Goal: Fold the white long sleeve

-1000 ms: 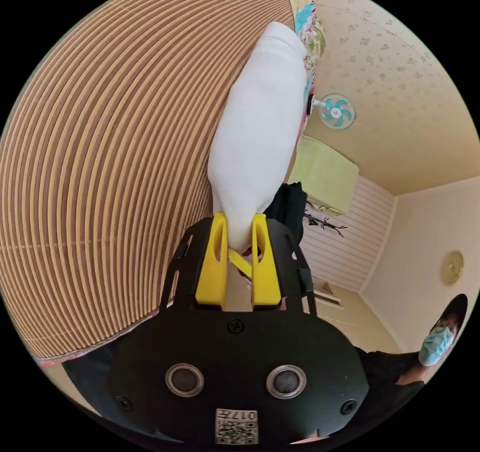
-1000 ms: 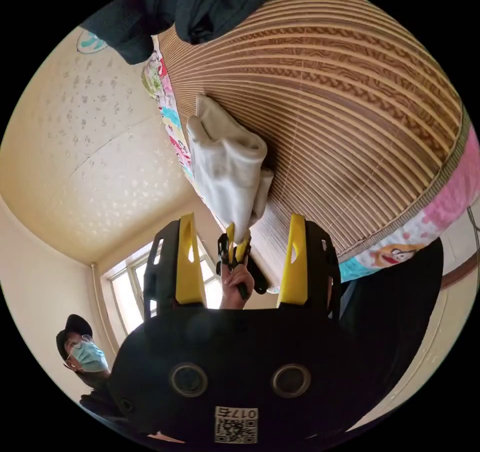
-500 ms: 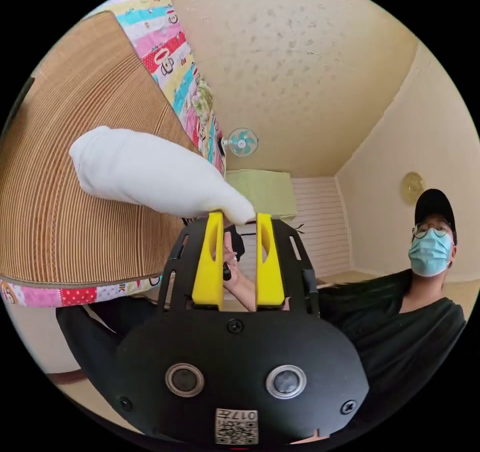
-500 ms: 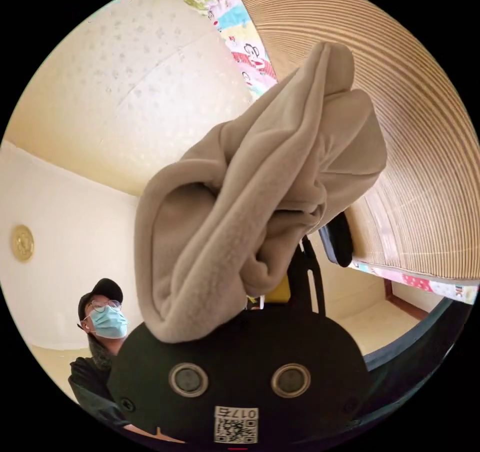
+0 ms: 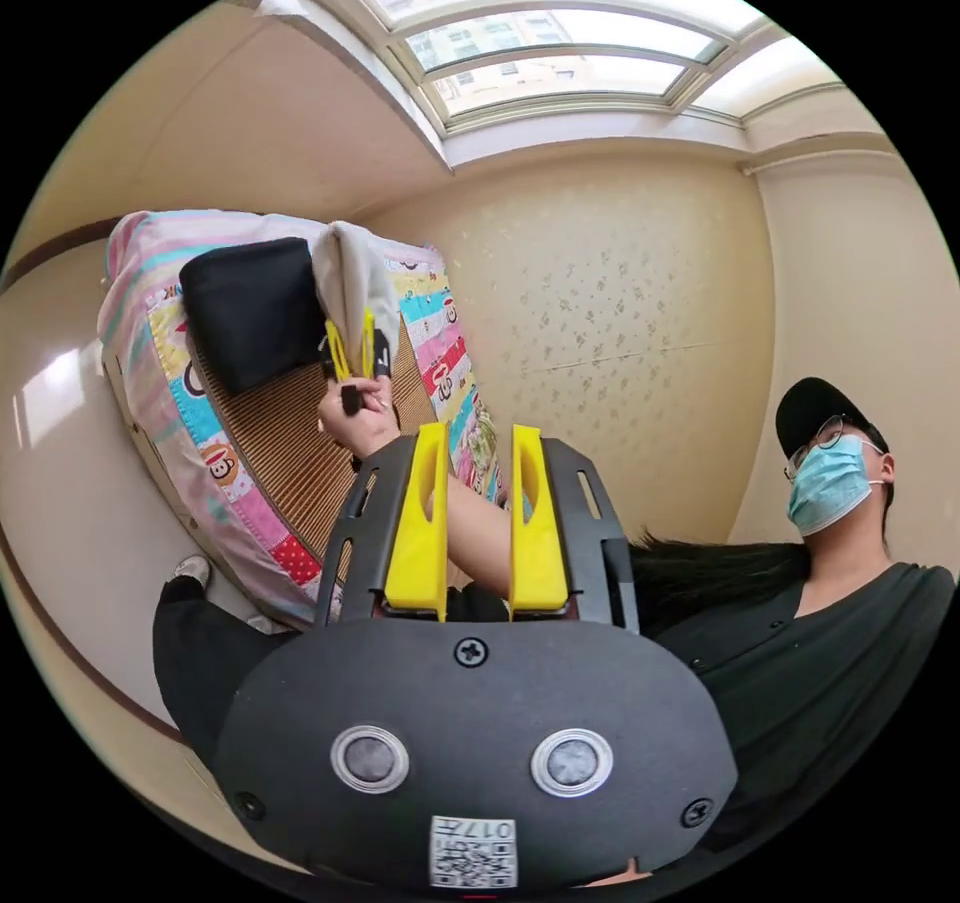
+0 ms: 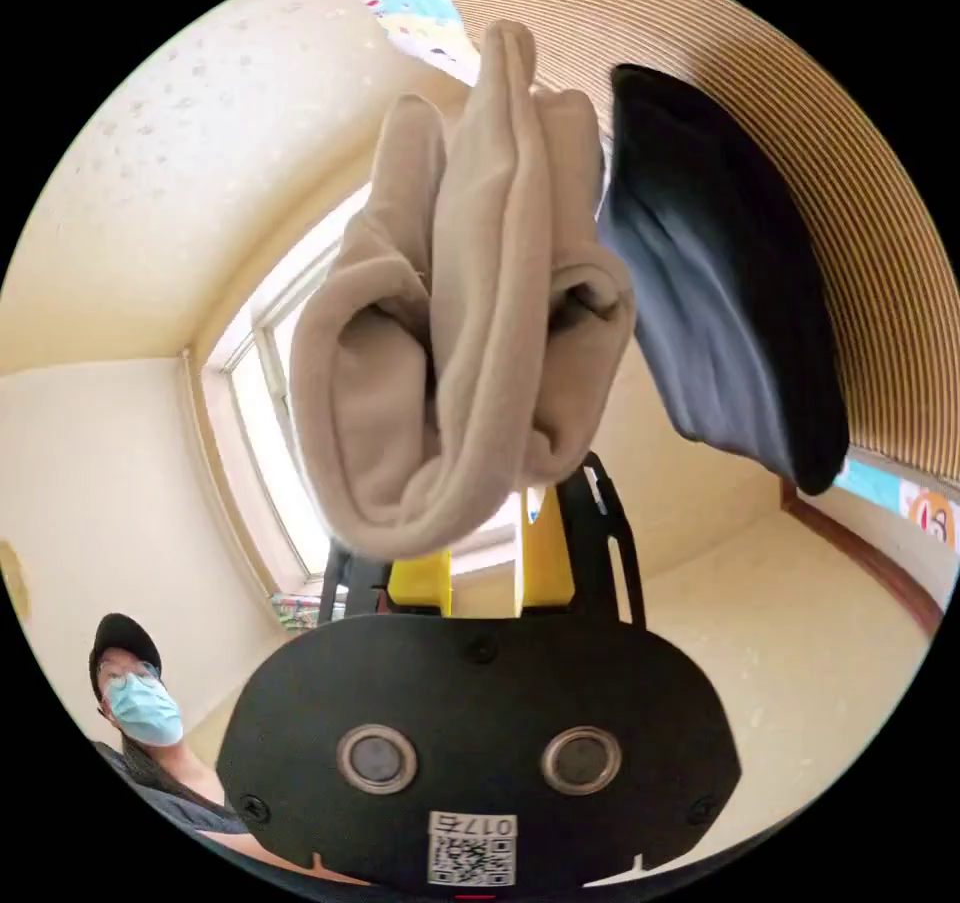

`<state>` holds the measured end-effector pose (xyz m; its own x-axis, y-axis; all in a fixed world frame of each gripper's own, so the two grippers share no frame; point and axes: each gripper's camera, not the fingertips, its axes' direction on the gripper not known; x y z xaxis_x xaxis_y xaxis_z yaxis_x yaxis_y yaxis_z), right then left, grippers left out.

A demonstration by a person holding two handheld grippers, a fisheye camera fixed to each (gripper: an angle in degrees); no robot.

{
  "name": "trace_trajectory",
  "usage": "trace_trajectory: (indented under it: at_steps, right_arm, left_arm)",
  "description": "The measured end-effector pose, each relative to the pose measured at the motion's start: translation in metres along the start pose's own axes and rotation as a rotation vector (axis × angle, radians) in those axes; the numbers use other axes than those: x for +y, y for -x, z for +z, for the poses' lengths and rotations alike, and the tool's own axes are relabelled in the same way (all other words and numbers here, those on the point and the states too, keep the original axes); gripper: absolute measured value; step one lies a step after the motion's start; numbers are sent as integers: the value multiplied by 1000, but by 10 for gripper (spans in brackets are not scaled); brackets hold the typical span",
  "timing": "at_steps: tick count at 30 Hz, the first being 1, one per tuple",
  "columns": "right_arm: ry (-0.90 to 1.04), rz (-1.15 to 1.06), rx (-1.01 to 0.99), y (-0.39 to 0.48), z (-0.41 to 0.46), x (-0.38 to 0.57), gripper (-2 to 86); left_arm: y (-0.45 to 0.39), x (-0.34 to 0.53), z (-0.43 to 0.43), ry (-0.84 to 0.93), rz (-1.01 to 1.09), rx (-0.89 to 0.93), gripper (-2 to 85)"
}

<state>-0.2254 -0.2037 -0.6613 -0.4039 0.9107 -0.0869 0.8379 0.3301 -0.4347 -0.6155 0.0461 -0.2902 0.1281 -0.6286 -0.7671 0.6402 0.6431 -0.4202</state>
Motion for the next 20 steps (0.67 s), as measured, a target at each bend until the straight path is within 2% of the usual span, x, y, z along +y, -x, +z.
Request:
trace_trajectory:
  at_steps: [3,6,7,9,10,12,13,15,16,17,20]
  right_arm:
    - [123,63,221,-63,-23,32,25]
    - [249,48,494,-75,-76,54,13]
    - [269,37,558,-72,-89,58,12]
    - [296,-5,861,-44,-149,70,8]
    - [291,-17,934,-33,-164,73,8]
    - [232,-126,1221,33,-216,84,6]
    - [195,-171,1298,57,-228,90,5]
    - [-80,-356,1536,160,-268,129,5]
    - [-167,-404,1566,186,-276,145,4]
    - [-348,-505,1607,235,-289,183,4]
    - [-840,-822,1641,322,-300,319,4]
  left_arm:
    - [29,26,8,14,-35,-53,90]
    - [40,31,34,95,35,-153,90]
    - [39,29,51,152,95,-207,89]
    - [34,25,83,240,220,-285,89]
    - [27,25,107,294,322,-337,89]
    - [13,30,148,371,492,-413,88]
    - [0,39,177,418,628,-463,88]
    - [-22,62,224,475,863,-539,84]
    - [-37,85,252,480,1031,-568,71]
    - [-52,111,274,457,1190,-558,51]
    - [-87,179,321,373,1489,-447,4]
